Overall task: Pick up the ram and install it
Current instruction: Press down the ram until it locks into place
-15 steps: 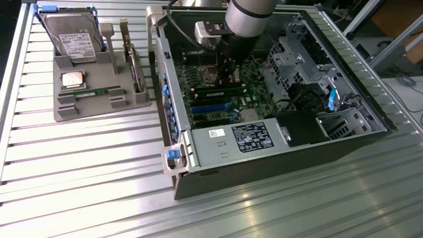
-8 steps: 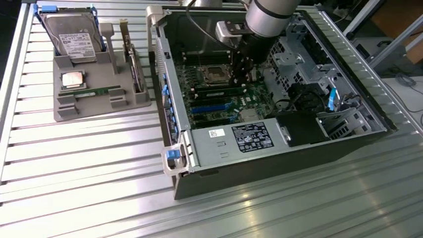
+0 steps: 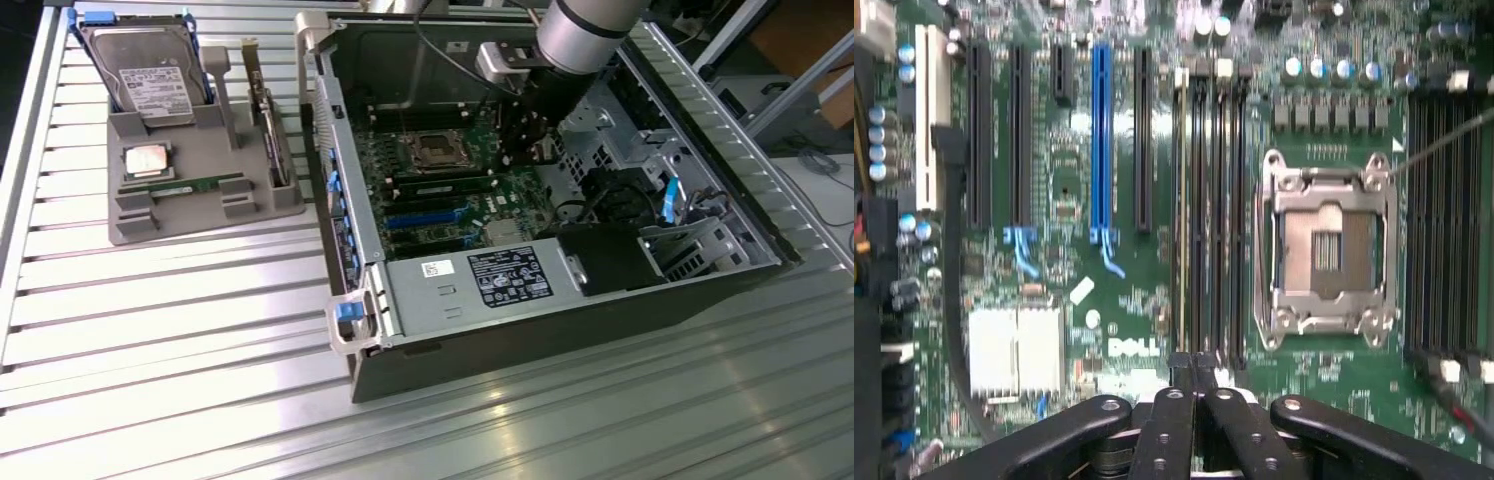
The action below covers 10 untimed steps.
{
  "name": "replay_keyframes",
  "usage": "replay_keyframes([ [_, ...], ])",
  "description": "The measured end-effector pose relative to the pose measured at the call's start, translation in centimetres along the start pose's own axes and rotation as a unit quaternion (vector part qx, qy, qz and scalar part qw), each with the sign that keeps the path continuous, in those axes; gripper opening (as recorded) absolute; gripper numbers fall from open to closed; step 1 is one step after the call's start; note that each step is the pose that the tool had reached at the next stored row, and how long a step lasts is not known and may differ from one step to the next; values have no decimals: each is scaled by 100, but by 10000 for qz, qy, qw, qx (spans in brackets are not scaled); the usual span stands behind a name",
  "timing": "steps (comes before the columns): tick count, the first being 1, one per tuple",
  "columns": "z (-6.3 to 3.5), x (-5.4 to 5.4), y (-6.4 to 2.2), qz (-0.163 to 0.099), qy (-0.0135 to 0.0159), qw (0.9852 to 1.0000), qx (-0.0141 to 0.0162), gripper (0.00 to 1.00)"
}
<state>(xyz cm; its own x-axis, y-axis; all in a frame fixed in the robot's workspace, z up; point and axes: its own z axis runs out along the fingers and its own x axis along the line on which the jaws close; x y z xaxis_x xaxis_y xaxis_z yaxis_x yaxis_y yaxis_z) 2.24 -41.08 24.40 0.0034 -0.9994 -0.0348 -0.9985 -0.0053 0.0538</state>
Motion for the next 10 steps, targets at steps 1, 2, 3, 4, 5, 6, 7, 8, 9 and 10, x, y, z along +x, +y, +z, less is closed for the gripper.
replay_keyframes([
  [1, -4, 0, -27, 0, -1, 10000, -1, 10],
  [2, -10, 0, -55, 0, -1, 10000, -2, 10],
  [3, -22, 0, -82, 0, 0, 10000, -2, 10],
  [4, -35, -1, -100, 0, 0, 10000, -2, 10],
  [5, -50, -1, -116, 0, 0, 10000, -2, 10],
  [6, -68, -2, -133, 0, 0, 10000, -2, 10],
  [7, -99, -3, -170, 0, -1, 10000, -2, 10],
  [8, -139, -4, -214, 0, 0, 10000, -2, 10],
  [9, -178, -5, -226, 0, 0, 10000, -2, 10],
  [10, -201, -6, -232, 0, -1, 10000, -1, 10],
])
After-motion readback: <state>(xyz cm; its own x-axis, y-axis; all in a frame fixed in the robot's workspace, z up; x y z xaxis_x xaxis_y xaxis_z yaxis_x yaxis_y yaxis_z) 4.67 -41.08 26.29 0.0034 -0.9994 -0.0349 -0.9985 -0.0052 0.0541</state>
